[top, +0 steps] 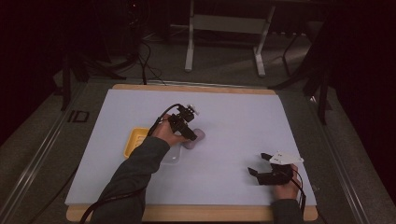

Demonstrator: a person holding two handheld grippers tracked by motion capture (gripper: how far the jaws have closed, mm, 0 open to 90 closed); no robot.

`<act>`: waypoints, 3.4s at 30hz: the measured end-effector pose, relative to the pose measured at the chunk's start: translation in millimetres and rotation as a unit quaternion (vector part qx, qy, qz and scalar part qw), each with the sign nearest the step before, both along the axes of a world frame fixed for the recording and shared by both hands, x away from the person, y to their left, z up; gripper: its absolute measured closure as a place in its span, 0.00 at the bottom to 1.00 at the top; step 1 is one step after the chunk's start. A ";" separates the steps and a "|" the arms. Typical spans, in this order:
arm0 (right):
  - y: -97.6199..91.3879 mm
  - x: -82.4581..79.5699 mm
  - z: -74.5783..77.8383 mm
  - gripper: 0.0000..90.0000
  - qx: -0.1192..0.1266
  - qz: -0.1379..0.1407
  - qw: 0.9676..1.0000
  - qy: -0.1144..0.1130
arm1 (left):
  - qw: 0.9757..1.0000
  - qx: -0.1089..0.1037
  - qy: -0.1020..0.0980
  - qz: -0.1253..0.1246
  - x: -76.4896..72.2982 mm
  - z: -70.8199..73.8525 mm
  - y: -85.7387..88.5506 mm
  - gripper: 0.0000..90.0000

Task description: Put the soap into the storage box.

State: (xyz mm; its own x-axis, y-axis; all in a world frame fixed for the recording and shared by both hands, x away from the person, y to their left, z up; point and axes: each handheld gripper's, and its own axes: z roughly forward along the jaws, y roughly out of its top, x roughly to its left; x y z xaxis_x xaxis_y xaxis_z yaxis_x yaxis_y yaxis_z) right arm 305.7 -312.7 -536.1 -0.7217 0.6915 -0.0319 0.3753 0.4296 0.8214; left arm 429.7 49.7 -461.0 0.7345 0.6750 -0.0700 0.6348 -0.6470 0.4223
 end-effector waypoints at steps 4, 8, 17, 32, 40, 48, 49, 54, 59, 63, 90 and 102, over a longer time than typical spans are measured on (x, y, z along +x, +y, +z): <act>0.2 0.1 -0.1 0.17 -0.001 0.001 1.000 -0.001 | 1.000 0.012 -0.001 0.002 2.3 -0.9 -2.5 0.42; 0.2 0.1 0.0 0.17 -0.001 0.001 1.000 0.000 | 1.000 0.012 0.002 0.008 3.7 -0.8 -5.1 0.40; 0.2 0.2 0.0 0.17 -0.001 0.001 1.000 0.001 | 1.000 0.022 0.007 0.010 6.2 -1.9 -11.6 0.39; 0.4 0.2 -0.1 0.17 -0.001 0.001 1.000 0.001 | 0.999 0.029 0.024 0.020 13.7 -10.4 -21.1 0.38; 0.3 0.2 -0.1 0.17 -0.001 0.002 1.000 0.001 | 0.999 0.037 0.029 0.027 17.6 -18.7 -24.7 0.32; 0.5 0.2 -0.2 0.17 -0.002 0.002 1.000 0.001 | 0.998 0.044 0.037 0.025 18.7 -26.0 -30.0 0.31; 0.4 0.2 -0.1 0.17 -0.002 0.002 1.000 0.001 | 0.998 0.043 0.038 0.026 19.1 -27.0 -30.5 0.31; 0.5 0.3 -0.2 0.17 -0.002 0.003 1.000 0.001 | 0.997 0.051 0.046 0.034 19.9 -32.4 -34.0 0.33; 0.5 0.2 -0.1 0.17 -0.002 0.003 1.000 0.001 | 0.997 0.050 0.054 0.036 21.5 -36.8 -34.6 0.34; 0.5 0.3 -0.1 0.17 -0.002 0.003 1.000 0.001 | 0.996 0.051 0.059 0.036 21.9 -40.0 -34.2 0.37; 1.2 0.3 -0.2 0.17 -0.005 0.003 1.000 0.003 | 0.993 0.092 0.051 0.047 19.4 -38.9 -43.0 0.55; 1.2 0.4 -0.2 0.17 -0.005 0.003 1.000 0.004 | 0.993 0.096 0.049 0.038 19.7 -38.4 -43.7 0.55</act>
State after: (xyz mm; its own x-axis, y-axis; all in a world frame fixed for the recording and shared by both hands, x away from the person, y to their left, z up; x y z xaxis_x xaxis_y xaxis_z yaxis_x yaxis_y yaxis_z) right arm 306.1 -311.5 -536.3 -0.7265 0.6863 -0.0327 0.3787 0.4397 0.8144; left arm 449.4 5.9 -499.4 0.6762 0.7367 -0.0036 0.7176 -0.6576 0.2294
